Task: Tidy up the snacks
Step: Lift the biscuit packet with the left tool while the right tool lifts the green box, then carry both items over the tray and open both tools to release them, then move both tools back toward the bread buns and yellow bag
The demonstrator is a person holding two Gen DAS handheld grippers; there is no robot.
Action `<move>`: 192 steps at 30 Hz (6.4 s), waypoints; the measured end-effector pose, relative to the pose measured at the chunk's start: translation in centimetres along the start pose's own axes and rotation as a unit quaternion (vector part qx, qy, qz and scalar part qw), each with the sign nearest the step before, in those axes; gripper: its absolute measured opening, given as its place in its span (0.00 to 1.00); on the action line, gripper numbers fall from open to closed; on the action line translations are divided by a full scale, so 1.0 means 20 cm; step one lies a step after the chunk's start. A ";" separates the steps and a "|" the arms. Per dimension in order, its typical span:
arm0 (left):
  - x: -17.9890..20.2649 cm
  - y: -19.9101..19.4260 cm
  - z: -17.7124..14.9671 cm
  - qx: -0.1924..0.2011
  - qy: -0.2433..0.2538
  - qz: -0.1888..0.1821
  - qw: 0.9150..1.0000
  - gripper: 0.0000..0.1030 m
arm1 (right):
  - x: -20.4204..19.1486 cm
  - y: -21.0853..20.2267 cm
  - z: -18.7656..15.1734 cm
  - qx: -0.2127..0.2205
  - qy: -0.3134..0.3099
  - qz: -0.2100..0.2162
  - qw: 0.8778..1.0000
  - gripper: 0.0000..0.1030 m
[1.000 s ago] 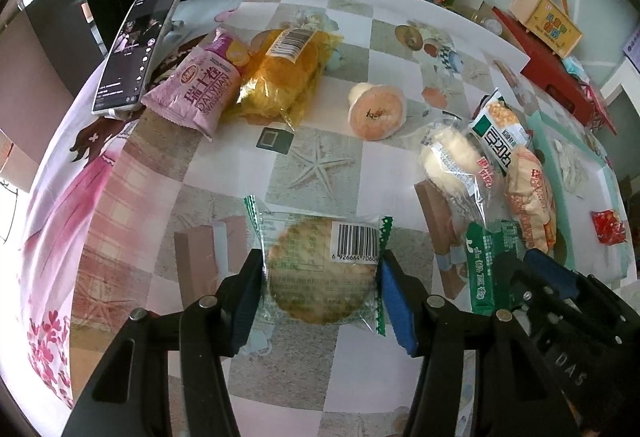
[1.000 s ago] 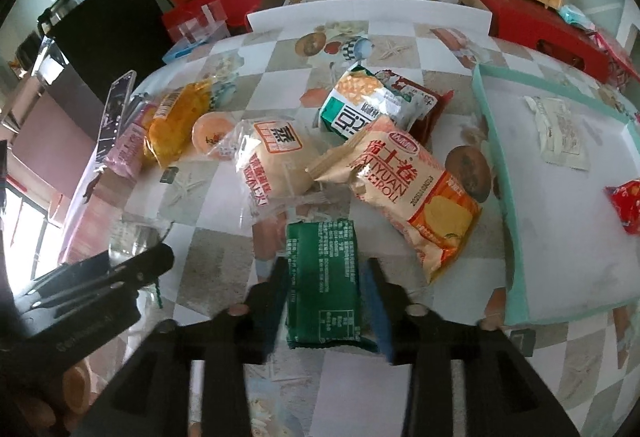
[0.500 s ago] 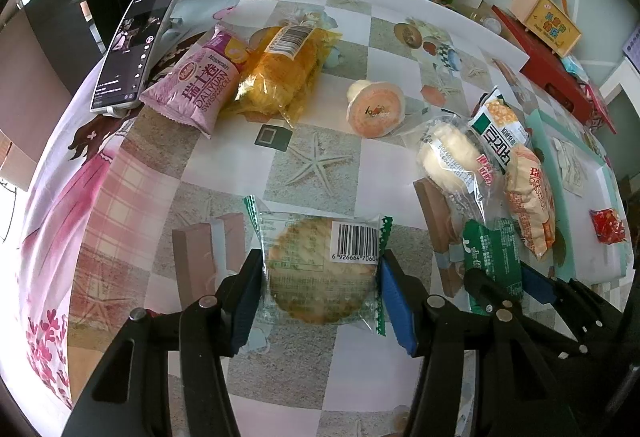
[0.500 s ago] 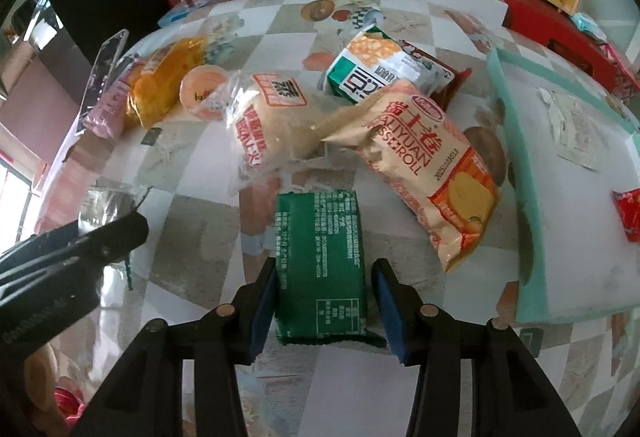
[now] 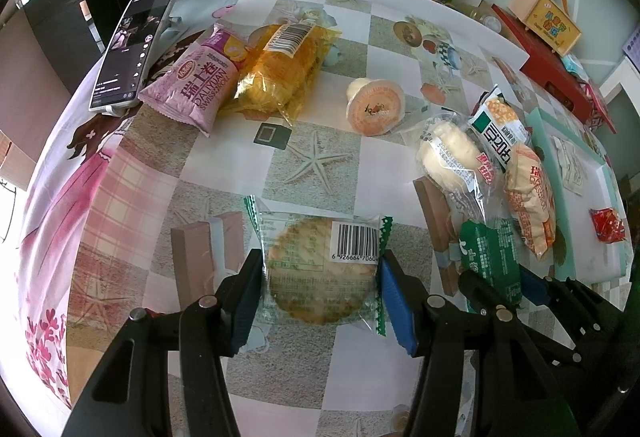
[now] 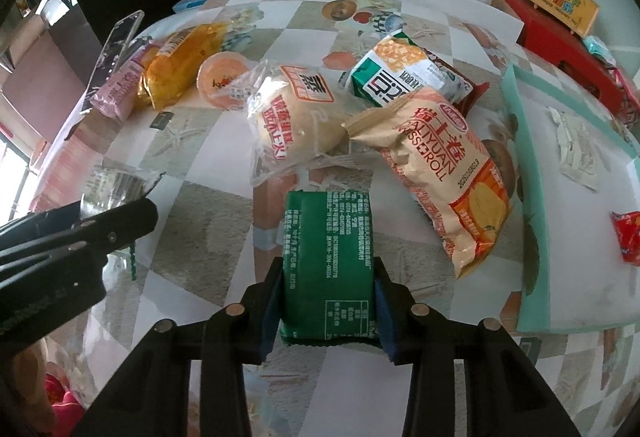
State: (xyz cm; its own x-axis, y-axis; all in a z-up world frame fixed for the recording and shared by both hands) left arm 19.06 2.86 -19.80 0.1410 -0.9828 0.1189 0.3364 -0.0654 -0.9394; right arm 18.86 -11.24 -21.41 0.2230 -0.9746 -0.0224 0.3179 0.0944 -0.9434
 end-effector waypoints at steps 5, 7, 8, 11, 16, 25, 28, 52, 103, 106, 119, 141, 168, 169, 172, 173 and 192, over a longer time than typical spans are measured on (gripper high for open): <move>0.00 0.00 0.00 0.001 -0.002 -0.001 1.000 0.57 | 0.00 -0.01 0.00 0.000 0.005 0.007 1.000 0.41; 0.00 -0.01 0.00 0.002 -0.002 -0.002 1.000 0.57 | 0.01 -0.03 0.00 0.005 0.008 0.010 1.000 0.41; 0.00 -0.01 0.00 0.003 -0.002 -0.002 1.000 0.57 | 0.01 -0.06 0.01 0.012 0.010 0.013 1.000 0.41; -0.01 -0.01 0.00 0.003 -0.003 -0.002 1.000 0.57 | 0.03 -0.13 0.04 0.032 0.016 0.019 0.999 0.41; 0.00 -0.02 0.00 0.005 -0.003 -0.004 1.000 0.57 | 0.08 -0.22 0.07 0.057 0.029 0.021 0.998 0.41; 0.01 -0.06 0.02 0.019 -0.008 -0.006 1.000 0.57 | 0.21 -0.31 0.10 0.083 0.061 0.015 0.995 0.41; 0.04 -0.09 0.04 0.030 -0.009 -0.011 0.999 0.56 | 0.32 -0.35 0.11 0.093 0.082 0.001 0.992 0.41; 1.05 -0.25 0.17 0.054 0.171 -0.089 0.980 0.56 | 1.54 -0.58 -0.17 0.129 0.345 -0.128 0.921 0.41; 0.94 -0.10 0.23 0.102 0.098 -0.049 0.989 1.00 | 1.61 -0.55 -0.14 0.158 0.362 -0.094 0.914 1.00; 0.86 -0.09 0.23 0.102 0.087 -0.041 0.990 1.00 | 1.57 -0.55 -0.11 0.165 0.356 -0.091 0.915 1.00; 0.55 -0.12 0.29 0.125 0.056 -0.027 0.990 1.00 | 1.32 -0.50 0.04 0.177 0.296 -0.063 0.937 1.00; 0.17 -0.22 0.42 0.144 -0.002 -0.034 0.989 1.00 | 0.69 -0.49 0.36 0.202 0.185 0.020 0.961 1.00; 0.16 0.00 0.34 0.036 -0.039 -0.093 0.994 1.00 | 0.43 -0.09 0.30 0.081 0.102 0.019 0.991 1.00; 0.18 0.01 0.34 0.033 -0.039 -0.101 0.994 0.99 | 0.42 -0.09 0.30 0.082 0.100 0.019 0.991 1.00; 0.26 0.04 0.34 0.019 -0.038 -0.133 0.990 0.99 | 0.40 -0.08 0.31 0.084 0.086 0.011 0.993 1.00; 0.29 0.04 0.34 0.017 -0.037 -0.138 0.990 0.99 | 0.39 -0.08 0.31 0.082 0.080 0.007 0.993 1.00; 0.39 0.21 0.35 -0.009 -0.043 -0.143 0.989 0.88 | 0.38 -0.02 0.28 0.059 0.074 0.003 0.995 1.00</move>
State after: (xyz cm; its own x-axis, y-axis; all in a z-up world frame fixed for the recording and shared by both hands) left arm 28.10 -3.77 -20.53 0.1219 -0.9050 0.4076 0.3580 -0.3429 -0.8684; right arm 25.64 -17.50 -19.38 0.0887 -0.9925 -0.0843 0.4250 0.1142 -0.8980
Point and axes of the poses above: each gripper's, at about its wrist camera, not at the fingertips, and y roughly the way its jaws point, x to its right, z to its top, the point moved 9 cm from there along y, roughly the way its jaws point, and after that the axes turned 3 degrees about -x, right-handed, at the moved point
